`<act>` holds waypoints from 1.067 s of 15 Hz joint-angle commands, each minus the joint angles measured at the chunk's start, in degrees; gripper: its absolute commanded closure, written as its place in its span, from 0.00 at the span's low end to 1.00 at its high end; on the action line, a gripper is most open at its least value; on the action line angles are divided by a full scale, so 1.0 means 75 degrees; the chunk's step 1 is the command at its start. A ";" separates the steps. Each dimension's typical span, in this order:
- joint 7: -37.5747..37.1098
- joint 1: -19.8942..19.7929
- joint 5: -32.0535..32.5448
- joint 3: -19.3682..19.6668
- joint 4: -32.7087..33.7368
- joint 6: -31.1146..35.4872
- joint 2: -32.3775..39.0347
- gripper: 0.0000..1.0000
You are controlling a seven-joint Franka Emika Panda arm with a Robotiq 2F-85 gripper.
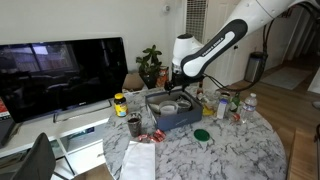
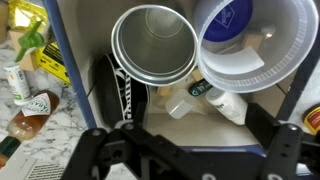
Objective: Remove the silver cup from the plastic cup, pick up both the plastic cup and silver cup and put the in the box
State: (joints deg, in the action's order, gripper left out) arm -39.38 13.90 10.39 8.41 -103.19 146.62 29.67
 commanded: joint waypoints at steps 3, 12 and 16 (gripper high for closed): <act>0.0772 -0.0327 -0.0587 -0.0633 -0.0421 -0.1653 -0.1689 0.00; 0.1286 -0.0592 -0.1201 -0.1200 -0.0107 -0.2844 -0.2701 0.00; 0.1295 -0.0610 -0.1201 -0.1239 -0.0082 -0.2853 -0.2745 0.00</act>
